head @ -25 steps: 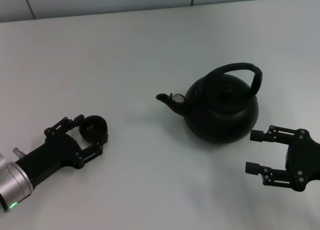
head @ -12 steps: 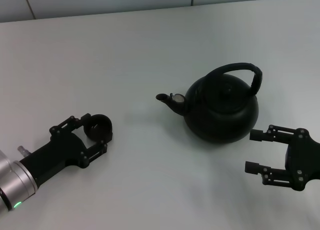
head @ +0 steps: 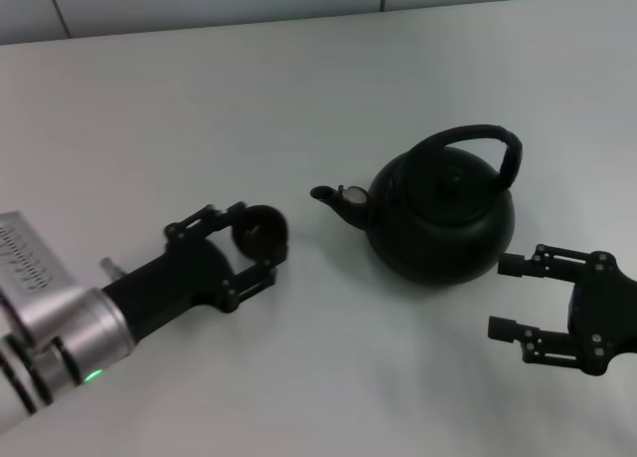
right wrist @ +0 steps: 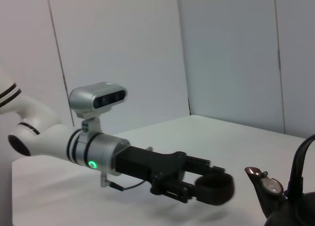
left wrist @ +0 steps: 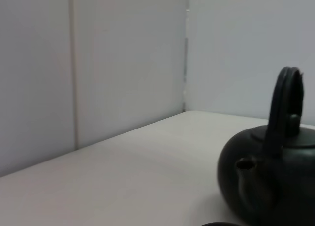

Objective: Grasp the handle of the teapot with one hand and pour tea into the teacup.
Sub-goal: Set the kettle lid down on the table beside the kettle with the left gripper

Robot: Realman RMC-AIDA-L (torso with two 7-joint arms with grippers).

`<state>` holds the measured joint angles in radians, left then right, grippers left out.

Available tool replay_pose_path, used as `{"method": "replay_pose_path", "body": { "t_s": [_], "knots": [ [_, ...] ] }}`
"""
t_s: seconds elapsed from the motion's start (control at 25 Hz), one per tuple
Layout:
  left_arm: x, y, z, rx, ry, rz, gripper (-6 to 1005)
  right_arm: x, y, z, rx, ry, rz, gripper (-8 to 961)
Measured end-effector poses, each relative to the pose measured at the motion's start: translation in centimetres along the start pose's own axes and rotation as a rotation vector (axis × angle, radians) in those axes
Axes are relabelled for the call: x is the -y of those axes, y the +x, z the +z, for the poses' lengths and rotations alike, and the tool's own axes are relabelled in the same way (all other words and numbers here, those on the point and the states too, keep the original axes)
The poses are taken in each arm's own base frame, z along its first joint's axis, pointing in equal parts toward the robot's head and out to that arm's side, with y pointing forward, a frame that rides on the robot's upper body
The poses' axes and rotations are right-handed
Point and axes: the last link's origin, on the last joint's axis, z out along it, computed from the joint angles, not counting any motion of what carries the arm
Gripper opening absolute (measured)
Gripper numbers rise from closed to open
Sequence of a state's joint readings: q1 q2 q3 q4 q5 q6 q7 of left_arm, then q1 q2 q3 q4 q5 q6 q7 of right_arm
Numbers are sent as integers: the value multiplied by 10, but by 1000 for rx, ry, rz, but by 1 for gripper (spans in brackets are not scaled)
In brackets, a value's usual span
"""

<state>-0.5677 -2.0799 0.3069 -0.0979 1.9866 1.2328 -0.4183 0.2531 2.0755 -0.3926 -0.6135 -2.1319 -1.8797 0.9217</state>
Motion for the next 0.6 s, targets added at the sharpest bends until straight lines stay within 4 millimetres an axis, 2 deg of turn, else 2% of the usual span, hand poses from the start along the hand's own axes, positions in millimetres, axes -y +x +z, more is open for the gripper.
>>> {"method": "replay_pose_path", "body": {
  "t_s": [0.08,0.6],
  "knots": [
    [-1,2,9,13,-12,5,689,0,0,0,2,-2,-2,709],
    [-2,-3,15,59,14,19,690,0,-1,1,4,-4,-7,710]
  ]
}}
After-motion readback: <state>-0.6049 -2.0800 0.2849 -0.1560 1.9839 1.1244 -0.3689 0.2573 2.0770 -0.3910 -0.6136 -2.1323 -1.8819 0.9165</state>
